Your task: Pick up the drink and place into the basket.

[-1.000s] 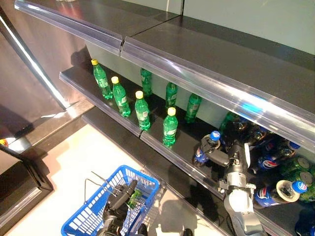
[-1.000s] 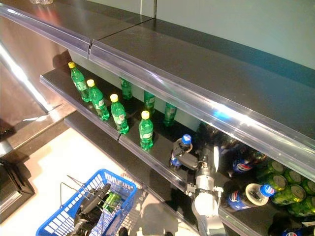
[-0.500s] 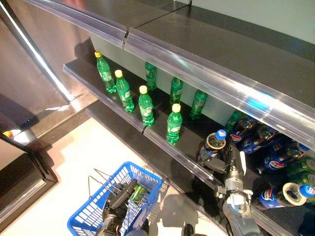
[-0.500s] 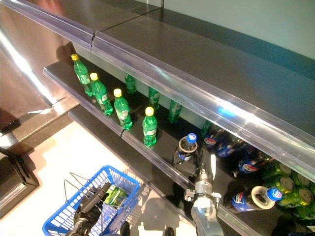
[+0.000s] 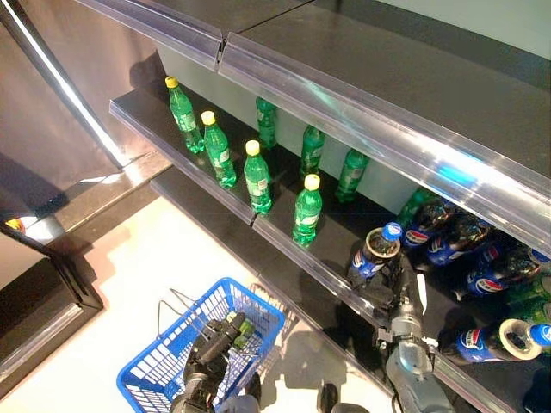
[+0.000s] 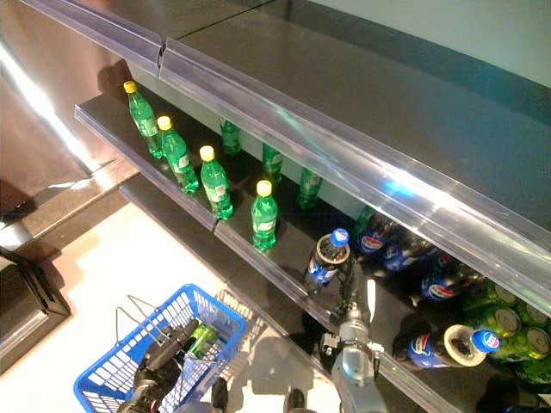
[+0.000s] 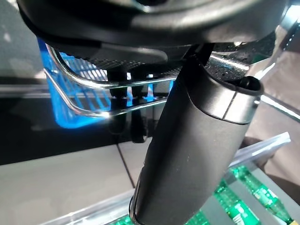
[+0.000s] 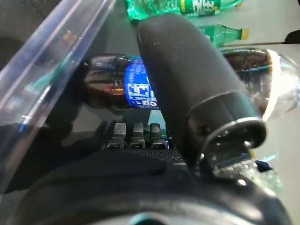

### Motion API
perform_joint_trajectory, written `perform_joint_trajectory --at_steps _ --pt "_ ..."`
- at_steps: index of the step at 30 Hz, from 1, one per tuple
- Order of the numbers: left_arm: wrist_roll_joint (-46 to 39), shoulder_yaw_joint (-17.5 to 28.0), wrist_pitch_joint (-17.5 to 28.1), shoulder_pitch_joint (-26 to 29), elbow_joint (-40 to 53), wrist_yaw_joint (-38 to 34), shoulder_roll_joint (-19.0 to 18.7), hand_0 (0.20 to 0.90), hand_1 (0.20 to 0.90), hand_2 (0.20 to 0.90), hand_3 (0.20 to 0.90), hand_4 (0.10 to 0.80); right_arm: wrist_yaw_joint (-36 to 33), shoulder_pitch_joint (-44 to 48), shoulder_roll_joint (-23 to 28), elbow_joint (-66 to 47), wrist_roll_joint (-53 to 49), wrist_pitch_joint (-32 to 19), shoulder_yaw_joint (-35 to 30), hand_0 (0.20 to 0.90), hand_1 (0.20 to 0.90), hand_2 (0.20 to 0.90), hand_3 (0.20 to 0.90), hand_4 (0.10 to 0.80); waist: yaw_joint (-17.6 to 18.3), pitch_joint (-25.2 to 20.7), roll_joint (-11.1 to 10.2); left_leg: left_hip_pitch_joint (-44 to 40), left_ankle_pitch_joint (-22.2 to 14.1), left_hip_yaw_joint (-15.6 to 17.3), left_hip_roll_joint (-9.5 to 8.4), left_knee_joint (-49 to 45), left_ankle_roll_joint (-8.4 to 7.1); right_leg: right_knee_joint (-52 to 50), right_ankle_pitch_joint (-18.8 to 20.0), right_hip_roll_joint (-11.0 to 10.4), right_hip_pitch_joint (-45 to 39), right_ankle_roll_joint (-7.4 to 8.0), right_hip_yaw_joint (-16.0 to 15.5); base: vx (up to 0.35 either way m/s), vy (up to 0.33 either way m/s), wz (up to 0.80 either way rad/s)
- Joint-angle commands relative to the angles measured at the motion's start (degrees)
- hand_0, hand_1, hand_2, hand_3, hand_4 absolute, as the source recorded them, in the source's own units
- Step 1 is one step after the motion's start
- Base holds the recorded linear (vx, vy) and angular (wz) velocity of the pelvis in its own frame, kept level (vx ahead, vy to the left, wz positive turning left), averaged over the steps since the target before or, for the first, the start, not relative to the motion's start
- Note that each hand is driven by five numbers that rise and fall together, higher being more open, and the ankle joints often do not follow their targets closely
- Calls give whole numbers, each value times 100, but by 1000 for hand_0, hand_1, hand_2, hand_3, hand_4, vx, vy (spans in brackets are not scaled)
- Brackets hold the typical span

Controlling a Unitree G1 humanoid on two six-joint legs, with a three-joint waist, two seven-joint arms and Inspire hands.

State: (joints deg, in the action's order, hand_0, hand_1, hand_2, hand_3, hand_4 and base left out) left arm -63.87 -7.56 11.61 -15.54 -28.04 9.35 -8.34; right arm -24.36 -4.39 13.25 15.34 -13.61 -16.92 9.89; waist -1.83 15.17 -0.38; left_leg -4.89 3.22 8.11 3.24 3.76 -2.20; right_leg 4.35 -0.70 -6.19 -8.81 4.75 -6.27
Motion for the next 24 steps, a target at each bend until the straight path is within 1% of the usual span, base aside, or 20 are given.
perform_joint_trajectory --at_steps 1,10,24 --pt "414 -2 554 288 1303 747 -386 300 300 300 200 100 -184 388 -26 -334 -3 -651 -265 900 900 900 900 800 -269 -403 -74 346 -272 -539 511 -935 -321 -421 861 -1021 611 580 -208 50 -9 2" --pt "478 -73 441 177 1230 831 -402 300 300 300 200 100 -354 590 -59 -279 -30 -678 -335 900 900 900 900 800 -409 -373 -58 347 -277 -629 545 -1104 -362 -469 846 -1018 493 579 -282 62 -10 7" --pt "561 -232 344 12 1094 854 -485 300 300 300 200 100 -273 749 -131 76 -715 -674 -504 900 900 900 900 800 -576 -369 -9 262 -232 -760 582 -1258 -406 -490 876 -1063 245 619 -407 77 -3 6"
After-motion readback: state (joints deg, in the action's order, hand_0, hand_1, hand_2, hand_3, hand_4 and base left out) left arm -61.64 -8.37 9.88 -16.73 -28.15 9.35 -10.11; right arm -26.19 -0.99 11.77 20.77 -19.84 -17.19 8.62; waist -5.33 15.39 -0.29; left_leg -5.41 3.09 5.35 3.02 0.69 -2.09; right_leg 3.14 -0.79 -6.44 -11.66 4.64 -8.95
